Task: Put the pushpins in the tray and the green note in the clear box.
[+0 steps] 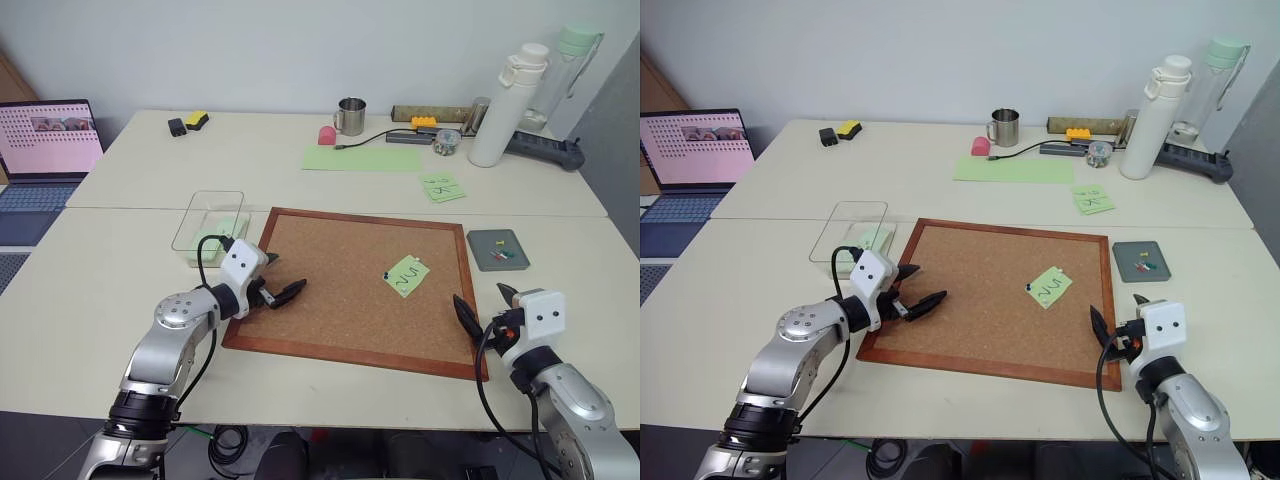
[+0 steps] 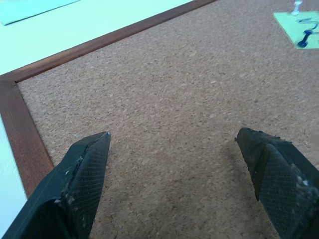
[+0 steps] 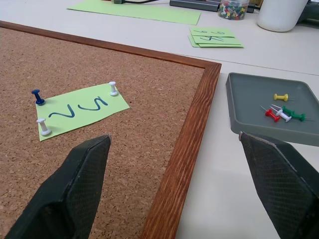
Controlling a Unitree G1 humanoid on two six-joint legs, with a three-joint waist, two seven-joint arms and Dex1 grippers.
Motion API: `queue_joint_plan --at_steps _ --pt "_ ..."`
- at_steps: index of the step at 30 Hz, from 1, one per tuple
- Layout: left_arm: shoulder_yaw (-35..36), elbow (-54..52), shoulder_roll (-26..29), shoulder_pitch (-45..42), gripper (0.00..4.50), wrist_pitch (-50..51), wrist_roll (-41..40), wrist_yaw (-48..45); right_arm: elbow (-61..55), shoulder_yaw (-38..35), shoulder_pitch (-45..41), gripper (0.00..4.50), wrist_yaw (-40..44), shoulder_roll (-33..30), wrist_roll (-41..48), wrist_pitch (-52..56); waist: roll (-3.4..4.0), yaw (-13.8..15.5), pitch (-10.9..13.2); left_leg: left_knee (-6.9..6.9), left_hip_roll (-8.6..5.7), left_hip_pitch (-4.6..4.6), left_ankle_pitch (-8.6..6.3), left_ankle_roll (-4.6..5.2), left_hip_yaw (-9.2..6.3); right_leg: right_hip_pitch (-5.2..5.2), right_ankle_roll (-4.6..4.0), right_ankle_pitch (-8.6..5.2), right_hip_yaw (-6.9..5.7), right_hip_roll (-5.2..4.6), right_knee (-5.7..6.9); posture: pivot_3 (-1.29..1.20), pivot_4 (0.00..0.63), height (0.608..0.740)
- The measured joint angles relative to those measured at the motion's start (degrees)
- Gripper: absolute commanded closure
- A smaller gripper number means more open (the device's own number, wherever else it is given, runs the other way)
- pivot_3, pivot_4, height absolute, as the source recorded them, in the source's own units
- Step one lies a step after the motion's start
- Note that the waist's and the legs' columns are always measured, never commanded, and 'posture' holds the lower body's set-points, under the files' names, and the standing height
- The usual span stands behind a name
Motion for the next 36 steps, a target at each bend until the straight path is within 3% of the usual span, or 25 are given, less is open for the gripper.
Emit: queue_joint_plan --at_steps 15,18,24,28,36 --pt "2.2 -2.1 -0.6 -1.3 0.2 3.5 -5.7 -1.6 0.0 0.1 -0.4 0.17 1.9 -1.2 1.6 0.0 0.0 0.0 0.0 0.01 0.0 0.0 0.0 0.0 0.02 0.0 0.0 0.0 0.01 0.0 0.0 0.0 0.15 0.74" --pt "2.5 -3.2 -0.7 -1.7 0.59 4.0 -7.9 -2.9 0.1 0.1 -1.8 0.12 3.9 -2.9 2.9 0.9 0.0 -0.1 0.0 0.01 0.0 0.01 0.0 0.0 0.02 0.0 0.0 0.0 0.01 0.0 0.01 0.0 0.15 0.74" --pt "-0.5 -2.9 -0.4 -4.4 1.96 1.0 -7.7 -8.4 3.5 0.3 -10.4 0.12 9.7 -8.0 7.1 3.9 -0.01 0.0 0.0 0.03 -0.01 0.0 0.0 0.0 0.02 0.03 0.0 0.0 0.0 0.01 -0.01 0.0 0.15 0.74" --pt "-1.5 -1.3 -1.3 -5.2 2.89 -0.1 -7.2 -8.5 6.7 0.7 -14.2 0.12 11.5 -8.6 8.3 4.8 -0.01 0.0 0.0 0.03 -0.01 0.0 0.0 0.01 0.01 0.02 0.0 0.0 -0.01 0.01 -0.01 0.0 0.15 0.74" --pt "-3.8 -0.8 -2.5 -5.6 4.31 -1.7 -5.8 -8.6 10.9 3.9 -18.9 0.12 13.1 -8.5 8.2 4.8 -0.01 0.0 0.0 0.05 -0.01 0.0 0.0 0.0 0.01 0.02 0.0 0.0 0.0 0.01 0.0 0.0 0.15 0.74"
